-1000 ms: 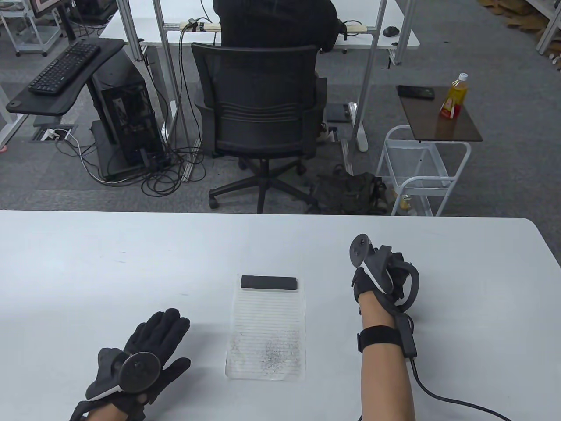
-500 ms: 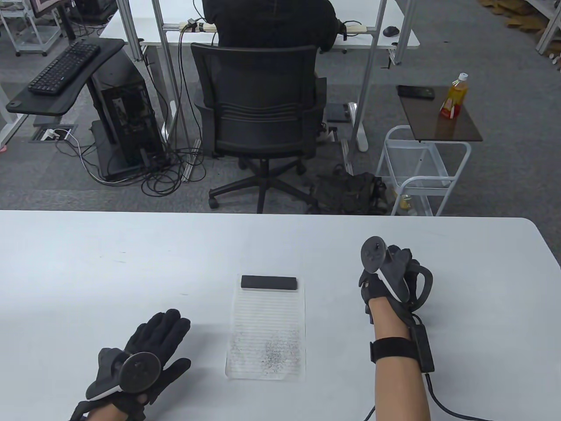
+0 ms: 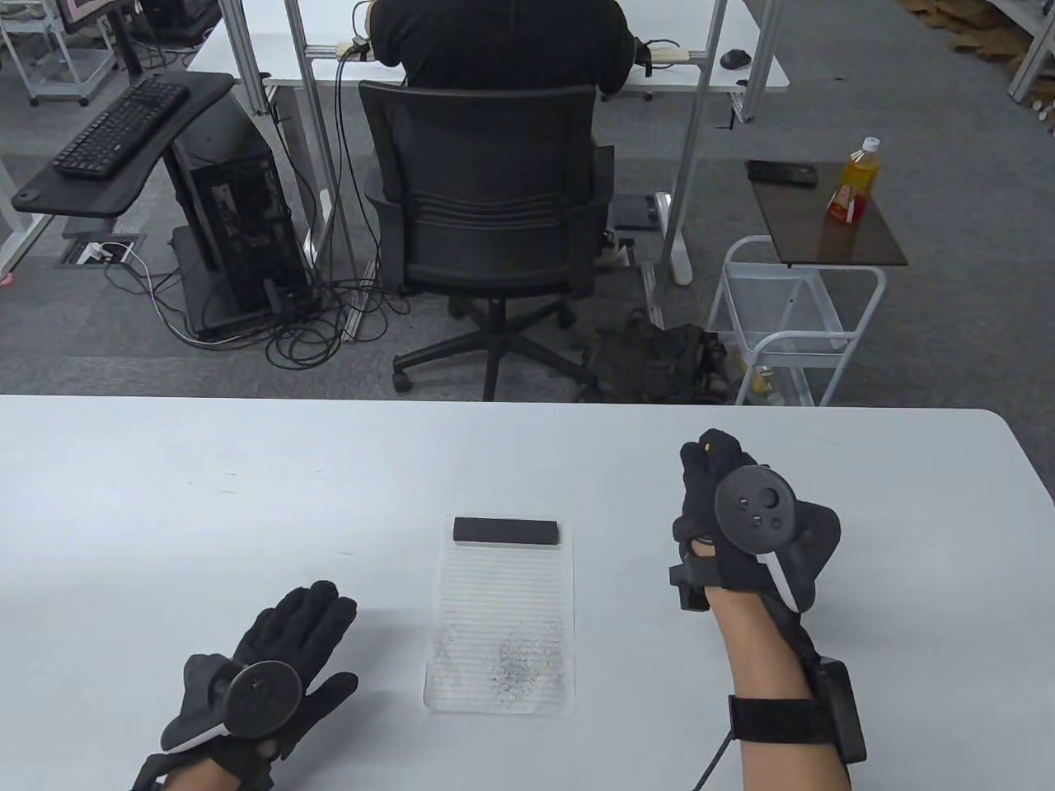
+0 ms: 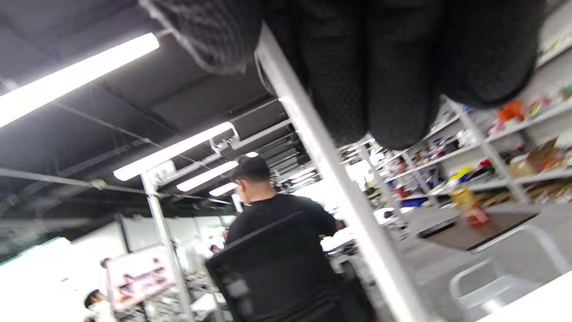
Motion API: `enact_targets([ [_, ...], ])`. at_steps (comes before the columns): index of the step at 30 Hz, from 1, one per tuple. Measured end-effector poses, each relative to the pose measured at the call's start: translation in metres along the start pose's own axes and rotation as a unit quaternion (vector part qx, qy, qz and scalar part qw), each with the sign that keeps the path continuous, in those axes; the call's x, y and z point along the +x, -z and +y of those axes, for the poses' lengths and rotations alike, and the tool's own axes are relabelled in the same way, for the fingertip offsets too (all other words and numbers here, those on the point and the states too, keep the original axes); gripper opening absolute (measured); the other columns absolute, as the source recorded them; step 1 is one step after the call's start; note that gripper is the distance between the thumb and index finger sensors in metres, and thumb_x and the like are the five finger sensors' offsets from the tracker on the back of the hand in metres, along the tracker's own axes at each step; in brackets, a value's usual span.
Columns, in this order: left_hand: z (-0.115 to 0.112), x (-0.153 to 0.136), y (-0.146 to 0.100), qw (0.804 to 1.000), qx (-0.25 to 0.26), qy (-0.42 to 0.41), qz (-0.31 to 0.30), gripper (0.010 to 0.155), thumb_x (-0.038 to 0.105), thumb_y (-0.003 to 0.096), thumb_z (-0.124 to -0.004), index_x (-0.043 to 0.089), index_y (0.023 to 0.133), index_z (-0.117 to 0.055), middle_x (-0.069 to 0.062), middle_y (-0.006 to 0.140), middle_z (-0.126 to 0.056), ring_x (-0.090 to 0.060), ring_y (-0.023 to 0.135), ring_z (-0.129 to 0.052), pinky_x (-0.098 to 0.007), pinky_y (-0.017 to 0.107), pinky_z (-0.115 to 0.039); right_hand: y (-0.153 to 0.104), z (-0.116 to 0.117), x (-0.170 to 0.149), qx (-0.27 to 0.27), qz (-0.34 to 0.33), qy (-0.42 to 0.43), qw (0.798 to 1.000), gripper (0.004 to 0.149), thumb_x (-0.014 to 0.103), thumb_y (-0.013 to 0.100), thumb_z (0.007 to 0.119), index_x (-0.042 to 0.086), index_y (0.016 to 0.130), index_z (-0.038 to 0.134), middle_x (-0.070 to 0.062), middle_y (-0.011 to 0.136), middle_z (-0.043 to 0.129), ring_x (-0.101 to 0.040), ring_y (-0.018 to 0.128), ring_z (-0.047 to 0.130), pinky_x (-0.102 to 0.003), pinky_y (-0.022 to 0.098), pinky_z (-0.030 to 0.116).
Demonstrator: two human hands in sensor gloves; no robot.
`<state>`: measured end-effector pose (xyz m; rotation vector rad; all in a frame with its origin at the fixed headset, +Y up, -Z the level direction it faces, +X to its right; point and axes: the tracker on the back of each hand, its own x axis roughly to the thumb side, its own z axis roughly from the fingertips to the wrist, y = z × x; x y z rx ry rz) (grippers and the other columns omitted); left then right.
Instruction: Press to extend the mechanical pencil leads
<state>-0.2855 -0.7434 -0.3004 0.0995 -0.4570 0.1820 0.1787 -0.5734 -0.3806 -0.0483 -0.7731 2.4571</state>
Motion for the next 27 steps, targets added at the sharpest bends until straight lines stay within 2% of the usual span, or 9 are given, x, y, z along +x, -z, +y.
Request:
enact_targets([
  [4, 0.0, 0.0, 0.0, 1.0, 0.0, 0.0, 0.001, 0.082, 0.061, 0.046, -0.07, 0.026, 0.115, -0.043, -0.011, 0.121, -0.042, -0.046, 0.109, -0.055, -0.063, 0.074, -0.054, -0.015, 0.014, 0.008, 0.017, 0.012, 0.103, 0.994, 0.046, 0.033, 0.052, 0.076, 0.002, 0.086, 0.082, -0.021, 0.068, 0.099, -0.045, 0.054, 0.109, -0.059, 0.041, 0.093],
  [7, 0.0, -0.001, -0.001, 1.0, 0.002, -0.001, 0.002, 0.082, 0.061, 0.046, -0.07, 0.026, 0.115, -0.043, -0.012, 0.121, -0.042, -0.046, 0.109, -0.055, -0.063, 0.074, -0.054, -0.028, 0.033, 0.011, 0.033, 0.036, 0.154, 0.987, 0.046, 0.028, 0.049, 0.084, 0.002, 0.087, 0.081, -0.02, 0.068, 0.1, -0.043, 0.053, 0.11, -0.058, 0.039, 0.095],
  [10, 0.0, -0.001, -0.001, 1.0, 0.003, 0.001, 0.001, 0.082, 0.061, 0.0458, -0.071, 0.026, 0.115, -0.043, -0.011, 0.121, -0.042, -0.046, 0.109, -0.055, -0.063, 0.074, -0.054, -0.041, 0.054, 0.015, 0.0, 0.022, 0.119, 0.993, 0.049, 0.025, 0.043, 0.096, 0.002, 0.085, 0.085, -0.017, 0.064, 0.102, -0.04, 0.048, 0.113, -0.053, 0.033, 0.1],
  [14, 0.0, -0.002, -0.001, 1.0, 0.005, 0.001, 0.001, 0.082, 0.061, 0.0459, -0.071, 0.026, 0.115, -0.043, -0.011, 0.121, -0.042, -0.046, 0.109, -0.055, -0.063, 0.074, -0.054, -0.055, 0.08, 0.016, 0.016, 0.042, 0.145, 0.988, 0.051, 0.027, 0.042, 0.099, 0.006, 0.087, 0.088, -0.012, 0.066, 0.103, -0.036, 0.052, 0.112, -0.053, 0.037, 0.099],
  [16, 0.001, -0.002, -0.001, 1.0, 0.006, -0.001, 0.001, 0.082, 0.061, 0.0459, -0.071, 0.026, 0.115, -0.043, -0.011, 0.121, -0.042, -0.046, 0.109, -0.055, -0.063, 0.074, -0.054, -0.063, 0.096, 0.011, 0.044, 0.088, 0.227, 0.969, 0.048, 0.027, 0.044, 0.095, 0.009, 0.088, 0.088, -0.011, 0.069, 0.101, -0.036, 0.057, 0.109, -0.055, 0.042, 0.095],
  [17, 0.001, -0.002, -0.001, 1.0, 0.006, -0.001, 0.001, 0.082, 0.061, 0.0459, -0.071, 0.026, 0.115, -0.043, -0.011, 0.121, -0.042, -0.046, 0.109, -0.055, -0.063, 0.074, -0.054, -0.068, 0.109, 0.007, 0.068, 0.092, 0.313, 0.943, 0.046, 0.026, 0.046, 0.092, 0.011, 0.09, 0.087, -0.011, 0.074, 0.097, -0.039, 0.064, 0.104, -0.061, 0.048, 0.089],
  [19, 0.0, -0.002, -0.001, 1.0, 0.005, -0.002, 0.0, 0.082, 0.061, 0.046, -0.071, 0.026, 0.115, -0.043, -0.011, 0.121, -0.042, -0.046, 0.109, -0.055, -0.063, 0.074, -0.054, -0.075, 0.126, 0.003, 0.112, 0.106, 0.405, 0.901, 0.043, 0.025, 0.05, 0.082, 0.017, 0.093, 0.084, -0.018, 0.087, 0.086, -0.047, 0.078, 0.091, -0.075, 0.055, 0.076],
  [22, 0.0, -0.002, -0.001, 1.0, 0.005, -0.003, -0.001, 0.082, 0.061, 0.0461, -0.07, 0.026, 0.115, -0.043, -0.011, 0.121, -0.042, -0.046, 0.109, -0.055, -0.063, 0.074, -0.054, -0.089, 0.149, -0.006, 0.192, 0.153, 0.488, 0.837, 0.043, 0.027, 0.056, 0.071, 0.024, 0.099, 0.073, -0.026, 0.102, 0.07, -0.061, 0.095, 0.067, -0.085, 0.062, 0.045],
  [27, 0.0, -0.002, -0.002, 1.0, 0.005, -0.003, 0.001, 0.081, 0.061, 0.046, -0.07, 0.026, 0.115, -0.043, -0.012, 0.121, -0.042, -0.047, 0.109, -0.055, -0.063, 0.074, -0.054, -0.099, 0.17, -0.026, 0.272, 0.154, 0.526, 0.791, 0.046, 0.034, 0.059, 0.062, 0.032, 0.105, 0.062, -0.022, 0.101, 0.067, -0.06, 0.096, 0.063, -0.086, 0.062, 0.036],
])
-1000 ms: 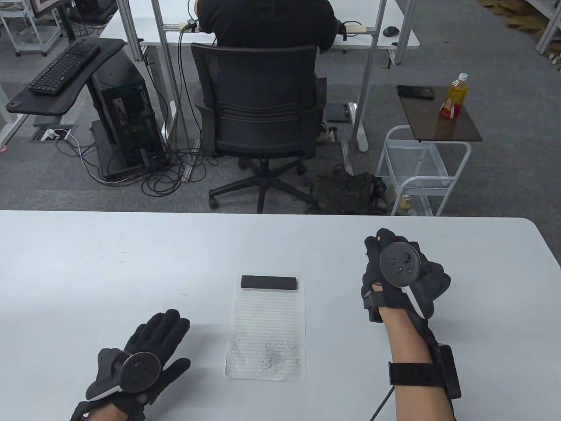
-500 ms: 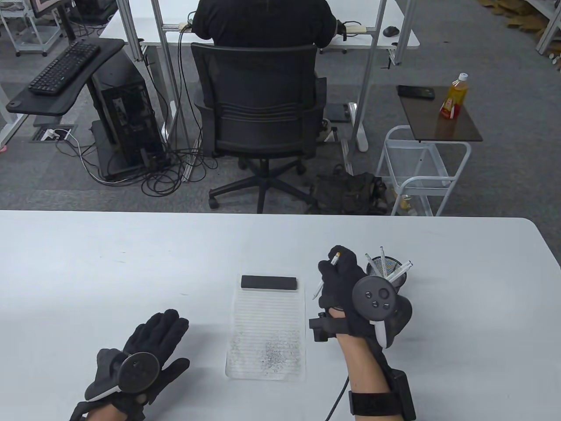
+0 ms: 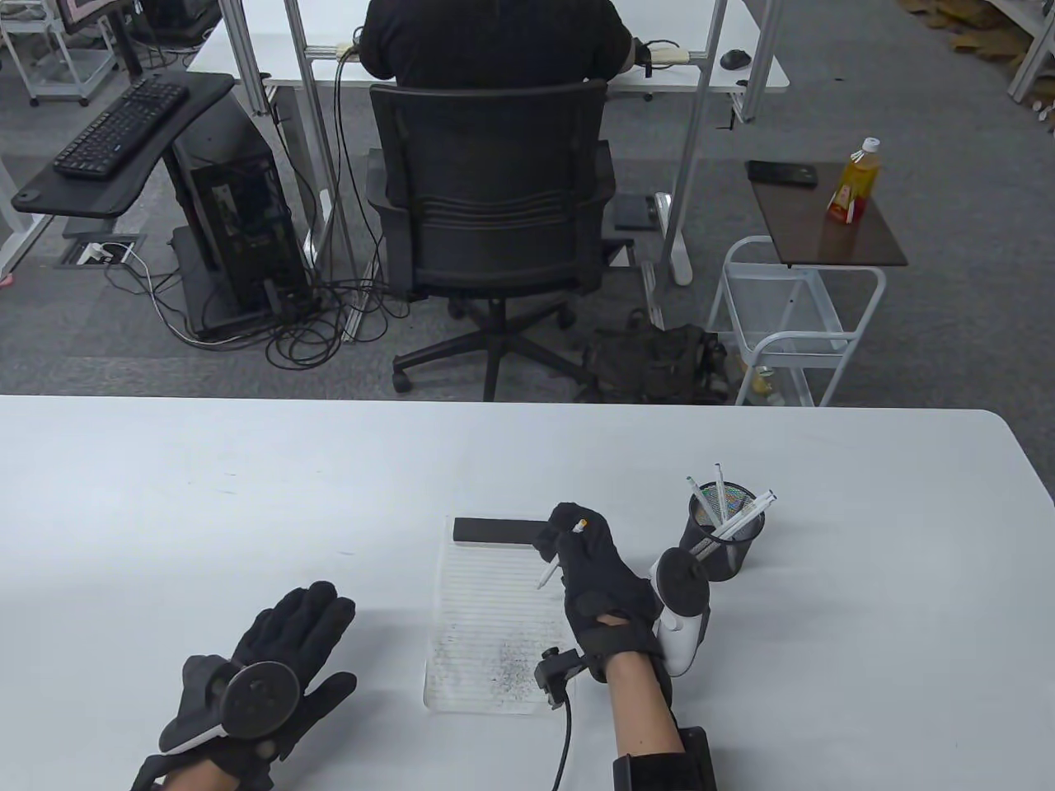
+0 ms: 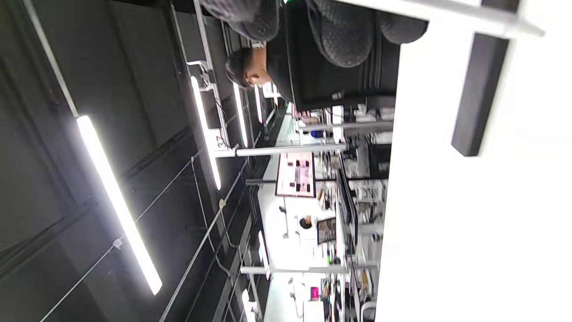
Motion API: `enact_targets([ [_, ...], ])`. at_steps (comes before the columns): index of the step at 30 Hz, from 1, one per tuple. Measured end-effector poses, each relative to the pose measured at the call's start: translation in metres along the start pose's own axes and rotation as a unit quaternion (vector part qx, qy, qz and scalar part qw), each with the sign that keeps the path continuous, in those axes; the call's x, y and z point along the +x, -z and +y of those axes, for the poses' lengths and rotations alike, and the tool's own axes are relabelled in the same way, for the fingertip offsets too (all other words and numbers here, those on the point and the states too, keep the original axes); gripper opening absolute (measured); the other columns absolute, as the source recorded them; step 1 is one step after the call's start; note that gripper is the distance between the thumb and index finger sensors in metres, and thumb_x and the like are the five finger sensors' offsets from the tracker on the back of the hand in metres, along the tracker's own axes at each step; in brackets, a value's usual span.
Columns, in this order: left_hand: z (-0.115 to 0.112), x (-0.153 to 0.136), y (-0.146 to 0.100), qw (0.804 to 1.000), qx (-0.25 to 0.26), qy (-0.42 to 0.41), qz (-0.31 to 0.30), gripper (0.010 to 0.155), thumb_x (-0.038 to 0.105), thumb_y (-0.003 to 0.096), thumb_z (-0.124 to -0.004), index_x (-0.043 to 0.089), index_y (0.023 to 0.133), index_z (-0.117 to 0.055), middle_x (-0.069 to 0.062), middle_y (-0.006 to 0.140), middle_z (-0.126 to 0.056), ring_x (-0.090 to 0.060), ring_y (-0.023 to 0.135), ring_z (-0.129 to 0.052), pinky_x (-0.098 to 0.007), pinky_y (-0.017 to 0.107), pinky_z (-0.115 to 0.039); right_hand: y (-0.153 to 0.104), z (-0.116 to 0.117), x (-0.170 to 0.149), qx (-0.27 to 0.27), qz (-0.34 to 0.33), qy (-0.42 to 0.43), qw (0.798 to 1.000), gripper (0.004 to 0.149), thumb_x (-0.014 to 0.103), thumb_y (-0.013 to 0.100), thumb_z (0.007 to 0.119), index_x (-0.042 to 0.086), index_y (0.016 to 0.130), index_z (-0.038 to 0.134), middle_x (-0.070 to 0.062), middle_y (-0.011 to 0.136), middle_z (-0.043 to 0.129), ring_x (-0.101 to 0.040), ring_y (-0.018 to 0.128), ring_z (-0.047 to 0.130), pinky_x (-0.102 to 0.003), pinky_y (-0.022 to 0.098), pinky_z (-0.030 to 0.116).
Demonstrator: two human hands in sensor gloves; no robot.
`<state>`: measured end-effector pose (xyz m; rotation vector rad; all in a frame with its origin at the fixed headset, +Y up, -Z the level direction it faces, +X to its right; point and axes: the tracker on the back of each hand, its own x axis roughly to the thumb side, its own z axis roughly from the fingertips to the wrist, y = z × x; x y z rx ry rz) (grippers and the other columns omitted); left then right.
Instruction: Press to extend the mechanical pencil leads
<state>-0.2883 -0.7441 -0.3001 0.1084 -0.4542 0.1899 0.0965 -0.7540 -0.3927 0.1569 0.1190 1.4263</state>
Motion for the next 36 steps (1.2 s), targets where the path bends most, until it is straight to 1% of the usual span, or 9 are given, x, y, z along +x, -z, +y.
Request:
enact_targets([
  [3, 0.0, 0.0, 0.0, 1.0, 0.0, -0.001, 0.001, 0.082, 0.061, 0.046, -0.07, 0.026, 0.115, -0.043, -0.012, 0.121, -0.042, -0.047, 0.109, -0.055, -0.063, 0.074, -0.054, 0.0, -0.002, -0.01, 0.026, -0.012, 0.055, 0.998, 0.047, 0.036, 0.06, 0.059, 0.033, 0.107, 0.058, -0.018, 0.096, 0.063, -0.052, 0.088, 0.061, -0.085, 0.063, 0.033],
  [6, -0.001, -0.001, 0.0, 1.0, -0.002, -0.001, 0.002, 0.081, 0.061, 0.0461, -0.07, 0.026, 0.115, -0.043, -0.011, 0.121, -0.042, -0.046, 0.109, -0.055, -0.063, 0.074, -0.054, -0.001, -0.004, -0.018, 0.02, -0.027, 0.131, 0.991, 0.044, 0.043, 0.063, 0.062, 0.029, 0.105, 0.062, -0.016, 0.09, 0.065, -0.049, 0.079, 0.064, -0.082, 0.064, 0.033],
  [9, -0.001, -0.001, 0.0, 1.0, -0.001, -0.003, 0.003, 0.082, 0.06, 0.0461, -0.07, 0.026, 0.115, -0.043, -0.012, 0.121, -0.042, -0.047, 0.109, -0.055, -0.063, 0.074, -0.054, -0.002, -0.005, -0.024, 0.006, -0.056, 0.162, 0.985, 0.058, 0.063, 0.061, 0.06, 0.021, 0.099, 0.071, -0.015, 0.085, 0.07, -0.047, 0.073, 0.069, -0.08, 0.063, 0.039],
  [11, 0.0, -0.001, 0.0, 1.0, 0.0, -0.003, 0.003, 0.082, 0.061, 0.0461, -0.07, 0.026, 0.115, -0.043, -0.012, 0.121, -0.042, -0.047, 0.109, -0.055, -0.063, 0.074, -0.054, -0.003, -0.004, -0.029, 0.006, -0.055, 0.196, 0.979, 0.064, 0.065, 0.06, 0.058, 0.015, 0.096, 0.074, -0.016, 0.082, 0.072, -0.047, 0.07, 0.07, -0.079, 0.063, 0.041],
  [14, 0.0, -0.001, 0.0, 1.0, 0.002, -0.003, 0.002, 0.081, 0.061, 0.0461, -0.07, 0.026, 0.115, -0.043, -0.012, 0.121, -0.042, -0.046, 0.109, -0.055, -0.063, 0.074, -0.054, -0.004, -0.004, -0.036, -0.006, -0.055, 0.229, 0.972, 0.065, 0.064, 0.06, 0.059, 0.01, 0.089, 0.078, -0.016, 0.075, 0.077, -0.046, 0.064, 0.073, -0.077, 0.061, 0.047],
  [22, -0.001, -0.002, 0.001, 1.0, 0.0, -0.003, 0.002, 0.082, 0.061, 0.0461, -0.07, 0.026, 0.115, -0.043, -0.012, 0.121, -0.042, -0.046, 0.109, -0.055, -0.063, 0.075, -0.054, -0.001, -0.003, -0.046, -0.017, -0.07, 0.252, 0.965, 0.064, 0.065, 0.059, 0.062, 0.007, 0.074, 0.086, -0.013, 0.058, 0.084, -0.043, 0.051, 0.08, -0.073, 0.055, 0.059],
  [27, -0.001, -0.002, 0.001, 1.0, 0.001, -0.003, 0.002, 0.081, 0.061, 0.0461, -0.07, 0.026, 0.115, -0.043, -0.012, 0.121, -0.042, -0.047, 0.109, -0.055, -0.063, 0.075, -0.054, -0.001, -0.003, -0.051, -0.024, -0.075, 0.261, 0.962, 0.059, 0.059, 0.06, 0.06, 0.007, 0.071, 0.085, -0.012, 0.053, 0.085, -0.041, 0.046, 0.081, -0.072, 0.052, 0.062],
  [31, -0.001, -0.002, 0.001, 1.0, 0.001, -0.004, 0.002, 0.081, 0.061, 0.0461, -0.07, 0.026, 0.115, -0.043, -0.012, 0.121, -0.042, -0.047, 0.109, -0.055, -0.063, 0.074, -0.054, 0.0, -0.003, -0.053, -0.006, -0.076, 0.28, 0.957, 0.066, 0.065, 0.06, 0.059, 0.006, 0.073, 0.085, -0.012, 0.055, 0.084, -0.041, 0.048, 0.08, -0.072, 0.054, 0.061],
  [36, -0.001, -0.002, 0.001, 1.0, 0.003, -0.005, 0.001, 0.081, 0.06, 0.0461, -0.07, 0.026, 0.115, -0.043, -0.012, 0.121, -0.042, -0.047, 0.109, -0.055, -0.063, 0.074, -0.054, 0.0, -0.003, -0.055, -0.014, -0.076, 0.279, 0.957, 0.059, 0.058, 0.061, 0.059, 0.006, 0.073, 0.085, -0.012, 0.054, 0.084, -0.041, 0.047, 0.081, -0.072, 0.053, 0.062],
])
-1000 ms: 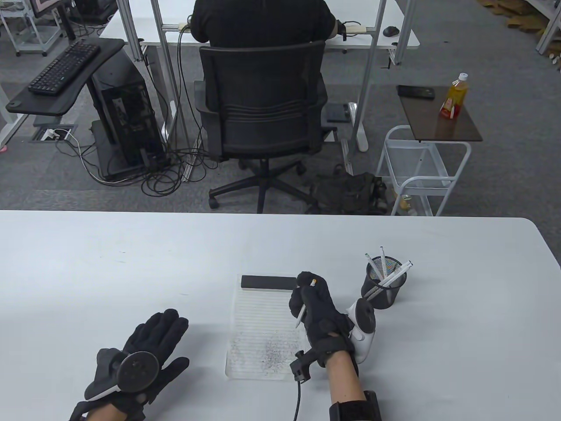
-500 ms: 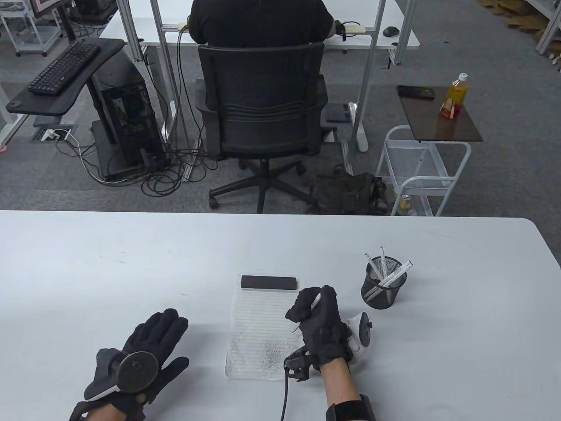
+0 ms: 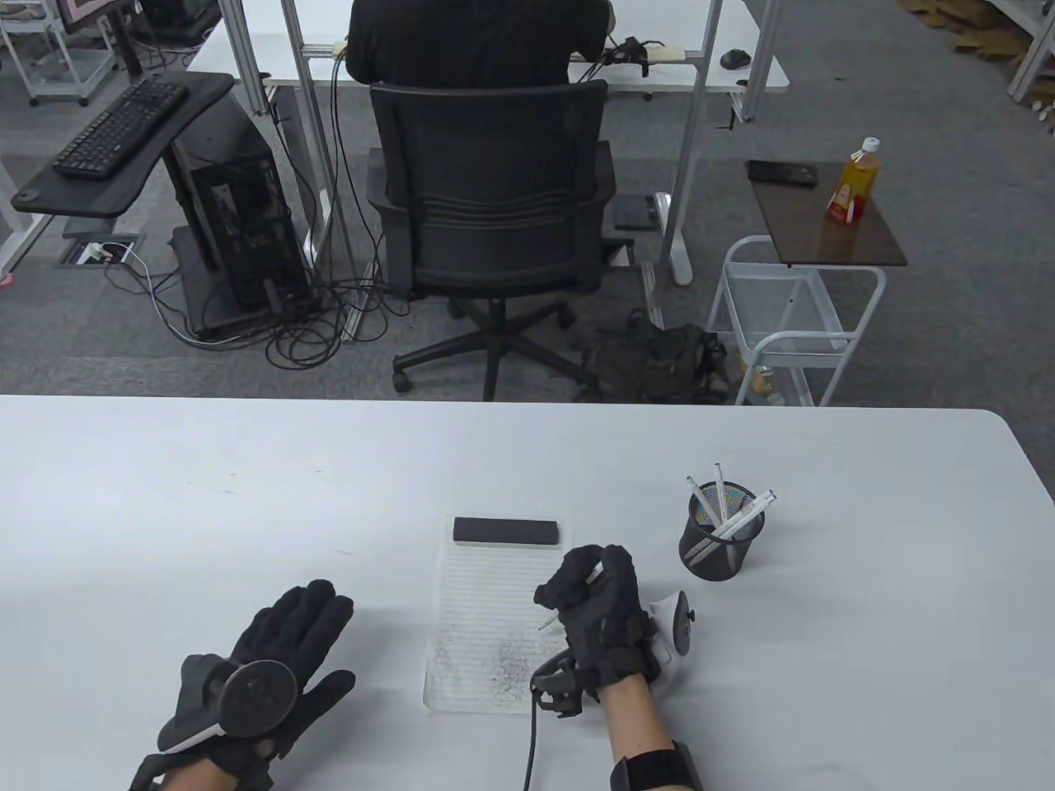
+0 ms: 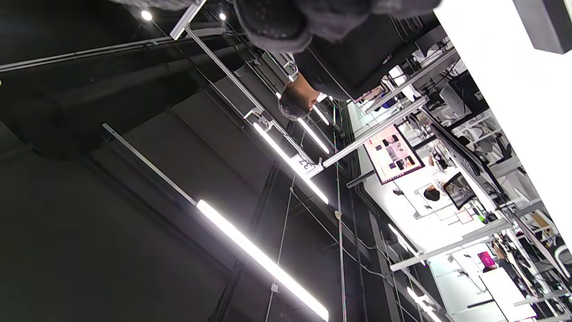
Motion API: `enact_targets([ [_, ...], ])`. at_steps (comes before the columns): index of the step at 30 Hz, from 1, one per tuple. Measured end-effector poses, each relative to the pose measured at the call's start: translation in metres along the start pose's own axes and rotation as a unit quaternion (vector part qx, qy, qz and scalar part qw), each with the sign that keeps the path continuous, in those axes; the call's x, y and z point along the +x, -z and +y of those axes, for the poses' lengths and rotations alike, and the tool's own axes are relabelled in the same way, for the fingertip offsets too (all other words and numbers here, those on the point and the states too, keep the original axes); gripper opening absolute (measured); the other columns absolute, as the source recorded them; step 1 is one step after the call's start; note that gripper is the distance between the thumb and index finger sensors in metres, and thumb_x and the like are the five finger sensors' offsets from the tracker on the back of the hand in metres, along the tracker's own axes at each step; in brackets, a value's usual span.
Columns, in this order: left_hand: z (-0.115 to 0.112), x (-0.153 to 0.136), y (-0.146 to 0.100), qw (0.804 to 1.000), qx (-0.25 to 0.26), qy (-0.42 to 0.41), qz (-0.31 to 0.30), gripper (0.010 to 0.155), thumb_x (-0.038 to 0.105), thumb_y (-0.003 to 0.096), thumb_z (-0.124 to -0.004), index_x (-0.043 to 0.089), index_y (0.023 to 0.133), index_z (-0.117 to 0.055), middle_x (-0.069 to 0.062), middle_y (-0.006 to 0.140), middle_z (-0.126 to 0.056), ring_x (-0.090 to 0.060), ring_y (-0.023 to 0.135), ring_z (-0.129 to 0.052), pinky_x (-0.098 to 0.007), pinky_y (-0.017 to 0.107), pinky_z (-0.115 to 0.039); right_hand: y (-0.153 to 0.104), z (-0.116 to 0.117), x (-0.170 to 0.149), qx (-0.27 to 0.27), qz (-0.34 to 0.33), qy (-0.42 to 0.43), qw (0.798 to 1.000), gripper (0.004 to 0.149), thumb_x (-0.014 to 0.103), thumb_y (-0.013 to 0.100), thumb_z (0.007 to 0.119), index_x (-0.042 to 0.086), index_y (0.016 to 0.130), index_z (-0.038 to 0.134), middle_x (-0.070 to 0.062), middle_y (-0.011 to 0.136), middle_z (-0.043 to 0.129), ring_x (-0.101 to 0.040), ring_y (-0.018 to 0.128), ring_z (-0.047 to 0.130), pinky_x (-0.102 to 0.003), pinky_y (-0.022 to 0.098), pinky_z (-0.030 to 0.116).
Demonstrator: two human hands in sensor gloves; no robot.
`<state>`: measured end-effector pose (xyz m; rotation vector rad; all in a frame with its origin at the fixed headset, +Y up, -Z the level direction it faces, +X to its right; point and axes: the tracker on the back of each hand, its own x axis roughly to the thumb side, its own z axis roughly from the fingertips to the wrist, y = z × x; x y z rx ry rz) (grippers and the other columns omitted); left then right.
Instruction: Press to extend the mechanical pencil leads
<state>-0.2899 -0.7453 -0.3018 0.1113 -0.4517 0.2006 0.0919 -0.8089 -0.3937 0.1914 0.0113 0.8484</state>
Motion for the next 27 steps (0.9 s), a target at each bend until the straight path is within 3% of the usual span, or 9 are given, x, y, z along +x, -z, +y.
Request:
enact_targets([
  [4, 0.0, 0.0, 0.0, 1.0, 0.0, 0.0, 0.0, 0.081, 0.061, 0.0461, -0.07, 0.026, 0.115, -0.043, -0.012, 0.121, -0.042, -0.047, 0.109, -0.055, -0.063, 0.074, -0.054, 0.0, 0.0, -0.0001, -0.007, -0.014, 0.011, 1.0, 0.067, 0.066, 0.059, 0.059, 0.006, 0.071, 0.086, -0.012, 0.053, 0.085, -0.04, 0.046, 0.081, -0.071, 0.053, 0.063],
  [10, 0.0, 0.0001, -0.0001, 1.0, 0.0, 0.0, 0.0, 0.081, 0.061, 0.0461, -0.07, 0.026, 0.115, -0.043, -0.012, 0.121, -0.042, -0.047, 0.109, -0.055, -0.063, 0.075, -0.054, -0.0004, 0.0006, 0.0007, 0.002, -0.01, -0.001, 1.0, 0.058, 0.057, 0.061, 0.059, 0.006, 0.071, 0.085, -0.012, 0.052, 0.085, -0.04, 0.045, 0.081, -0.072, 0.052, 0.063],
  [15, 0.0, 0.0001, 0.0, 1.0, 0.0, 0.001, -0.001, 0.081, 0.061, 0.0461, -0.07, 0.026, 0.115, -0.043, -0.012, 0.121, -0.042, -0.046, 0.109, -0.055, -0.063, 0.075, -0.054, 0.0002, 0.0002, -0.001, -0.002, -0.008, 0.0, 1.0, 0.065, 0.064, 0.059, 0.059, 0.006, 0.071, 0.086, -0.012, 0.052, 0.085, -0.04, 0.045, 0.082, -0.071, 0.052, 0.063],
  [19, -0.0003, -0.0001, -0.0001, 1.0, 0.0, 0.001, -0.001, 0.082, 0.061, 0.0461, -0.07, 0.026, 0.115, -0.043, -0.012, 0.121, -0.042, -0.047, 0.109, -0.055, -0.063, 0.075, -0.054, 0.0004, 0.0001, -0.0021, 0.009, -0.007, -0.01, 1.0, 0.058, 0.056, 0.061, 0.059, 0.005, 0.071, 0.085, -0.012, 0.051, 0.085, -0.04, 0.045, 0.082, -0.072, 0.052, 0.063],
  [27, -0.0007, -0.0001, -0.0001, 1.0, -0.001, 0.001, 0.0, 0.081, 0.061, 0.046, -0.07, 0.026, 0.115, -0.043, -0.012, 0.121, -0.042, -0.046, 0.109, -0.055, -0.063, 0.075, -0.054, -0.0011, -0.001, -0.006, 0.007, -0.001, -0.018, 1.0, 0.066, 0.064, 0.059, 0.059, 0.005, 0.072, 0.085, -0.012, 0.052, 0.085, -0.04, 0.045, 0.081, -0.071, 0.052, 0.063],
])
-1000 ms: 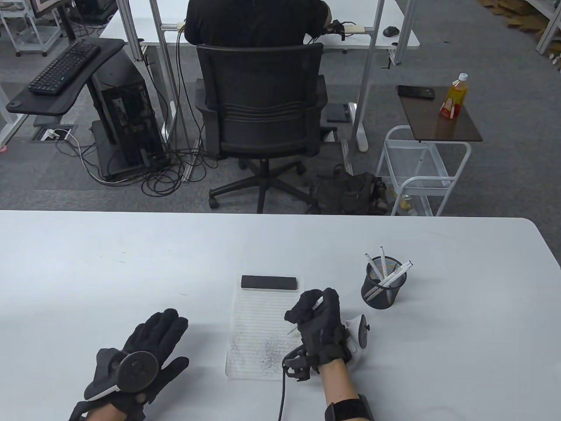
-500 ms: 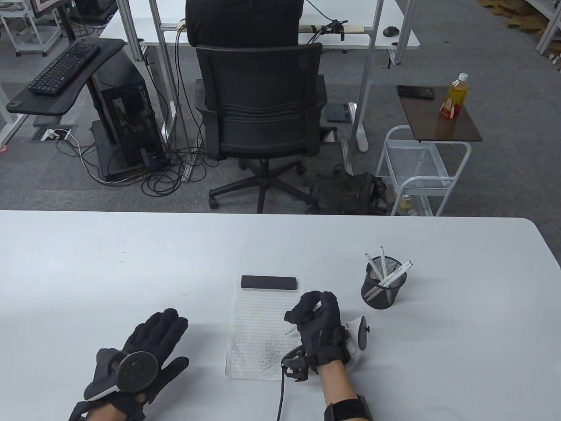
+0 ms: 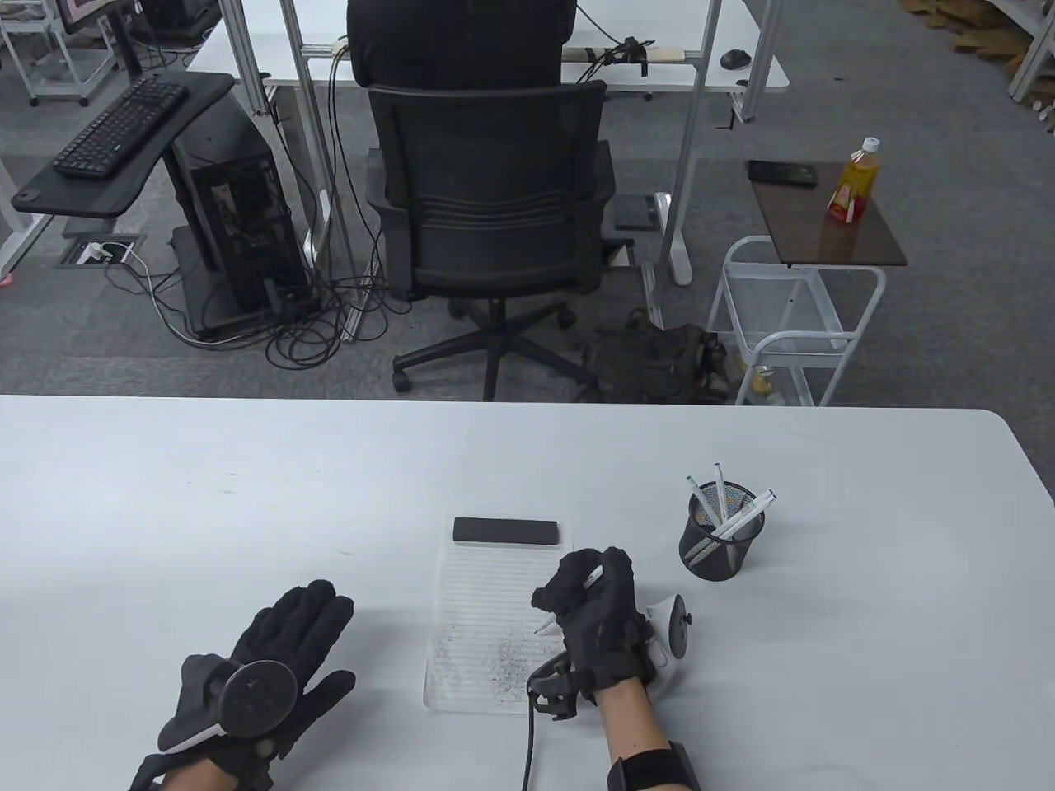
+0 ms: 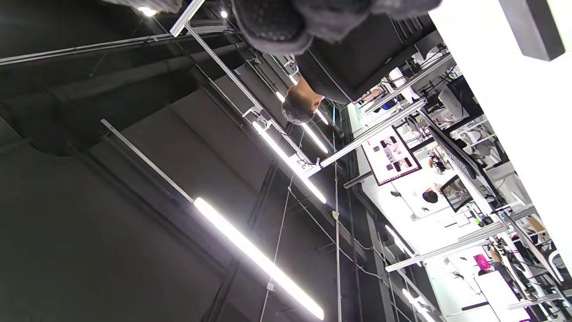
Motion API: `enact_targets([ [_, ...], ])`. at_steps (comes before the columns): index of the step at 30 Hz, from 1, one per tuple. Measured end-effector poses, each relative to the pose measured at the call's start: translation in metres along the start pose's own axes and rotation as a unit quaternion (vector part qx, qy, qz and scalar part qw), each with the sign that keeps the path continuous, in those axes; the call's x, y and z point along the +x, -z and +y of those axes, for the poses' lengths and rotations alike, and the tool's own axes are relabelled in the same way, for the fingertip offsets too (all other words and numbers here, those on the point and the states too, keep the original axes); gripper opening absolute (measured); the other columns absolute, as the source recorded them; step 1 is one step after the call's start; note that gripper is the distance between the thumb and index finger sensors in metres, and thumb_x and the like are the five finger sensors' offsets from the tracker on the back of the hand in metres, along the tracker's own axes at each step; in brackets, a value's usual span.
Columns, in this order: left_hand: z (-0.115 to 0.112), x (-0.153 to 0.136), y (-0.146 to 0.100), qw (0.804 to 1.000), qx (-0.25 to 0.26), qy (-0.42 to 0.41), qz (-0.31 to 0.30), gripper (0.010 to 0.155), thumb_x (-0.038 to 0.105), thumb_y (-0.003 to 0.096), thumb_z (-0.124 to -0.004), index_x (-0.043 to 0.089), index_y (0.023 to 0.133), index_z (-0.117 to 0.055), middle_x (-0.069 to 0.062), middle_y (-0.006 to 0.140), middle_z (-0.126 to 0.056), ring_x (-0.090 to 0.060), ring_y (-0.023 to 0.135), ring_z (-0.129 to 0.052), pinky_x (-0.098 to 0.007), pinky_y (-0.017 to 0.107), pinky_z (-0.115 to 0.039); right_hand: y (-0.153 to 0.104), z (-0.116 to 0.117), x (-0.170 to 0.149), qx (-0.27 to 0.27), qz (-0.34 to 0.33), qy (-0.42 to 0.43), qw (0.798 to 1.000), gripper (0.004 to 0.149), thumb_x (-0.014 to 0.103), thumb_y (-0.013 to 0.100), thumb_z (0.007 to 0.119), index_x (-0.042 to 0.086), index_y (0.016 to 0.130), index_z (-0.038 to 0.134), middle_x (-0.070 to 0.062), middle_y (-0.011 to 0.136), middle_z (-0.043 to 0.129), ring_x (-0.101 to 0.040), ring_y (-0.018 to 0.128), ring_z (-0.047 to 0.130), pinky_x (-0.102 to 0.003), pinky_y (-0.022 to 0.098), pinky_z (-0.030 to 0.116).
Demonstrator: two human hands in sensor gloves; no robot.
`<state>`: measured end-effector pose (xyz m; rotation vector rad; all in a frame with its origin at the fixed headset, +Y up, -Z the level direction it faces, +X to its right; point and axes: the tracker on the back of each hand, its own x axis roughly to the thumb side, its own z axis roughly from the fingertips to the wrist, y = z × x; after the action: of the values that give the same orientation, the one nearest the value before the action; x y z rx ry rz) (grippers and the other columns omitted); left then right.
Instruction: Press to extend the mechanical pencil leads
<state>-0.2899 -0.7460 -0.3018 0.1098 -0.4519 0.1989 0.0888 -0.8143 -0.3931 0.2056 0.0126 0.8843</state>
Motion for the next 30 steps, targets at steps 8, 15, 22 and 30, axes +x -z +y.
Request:
enact_targets([
  [8, -0.0001, -0.0003, 0.0001, 1.0, 0.0, -0.001, 0.0, 0.081, 0.061, 0.0462, -0.07, 0.026, 0.115, -0.043, -0.012, 0.121, -0.042, -0.046, 0.109, -0.055, -0.063, 0.074, -0.054, -0.0005, 0.0007, -0.0021, -0.001, -0.005, -0.015, 1.0, 0.057, 0.054, 0.06, 0.06, 0.005, 0.068, 0.087, -0.012, 0.048, 0.086, -0.04, 0.042, 0.082, -0.072, 0.051, 0.064],
  [15, -0.0001, -0.0005, 0.0002, 1.0, 0.001, -0.001, 0.0, 0.081, 0.06, 0.0461, -0.07, 0.026, 0.115, -0.043, -0.012, 0.121, -0.043, -0.046, 0.109, -0.055, -0.063, 0.075, -0.054, -0.0006, 0.0004, -0.0018, 0.0, -0.004, -0.021, 1.0, 0.056, 0.053, 0.06, 0.059, 0.005, 0.068, 0.087, -0.011, 0.048, 0.086, -0.039, 0.042, 0.082, -0.071, 0.05, 0.065],
  [22, 0.0, -0.0007, 0.0002, 1.0, 0.001, -0.001, 0.001, 0.081, 0.06, 0.0462, -0.07, 0.026, 0.115, -0.043, -0.012, 0.121, -0.043, -0.047, 0.109, -0.055, -0.063, 0.074, -0.054, 0.0001, 0.0008, -0.0018, 0.006, -0.002, -0.033, 0.999, 0.055, 0.053, 0.06, 0.059, 0.005, 0.068, 0.087, -0.011, 0.048, 0.086, -0.039, 0.042, 0.082, -0.071, 0.051, 0.065],
  [30, 0.0, -0.0008, 0.0001, 1.0, 0.001, -0.001, 0.001, 0.081, 0.06, 0.0461, -0.07, 0.026, 0.115, -0.043, -0.012, 0.121, -0.043, -0.047, 0.109, -0.055, -0.063, 0.074, -0.054, 0.0008, 0.0018, -0.0027, 0.013, -0.001, -0.044, 0.999, 0.055, 0.052, 0.06, 0.06, 0.005, 0.069, 0.087, -0.011, 0.048, 0.086, -0.039, 0.042, 0.082, -0.071, 0.051, 0.065],
])
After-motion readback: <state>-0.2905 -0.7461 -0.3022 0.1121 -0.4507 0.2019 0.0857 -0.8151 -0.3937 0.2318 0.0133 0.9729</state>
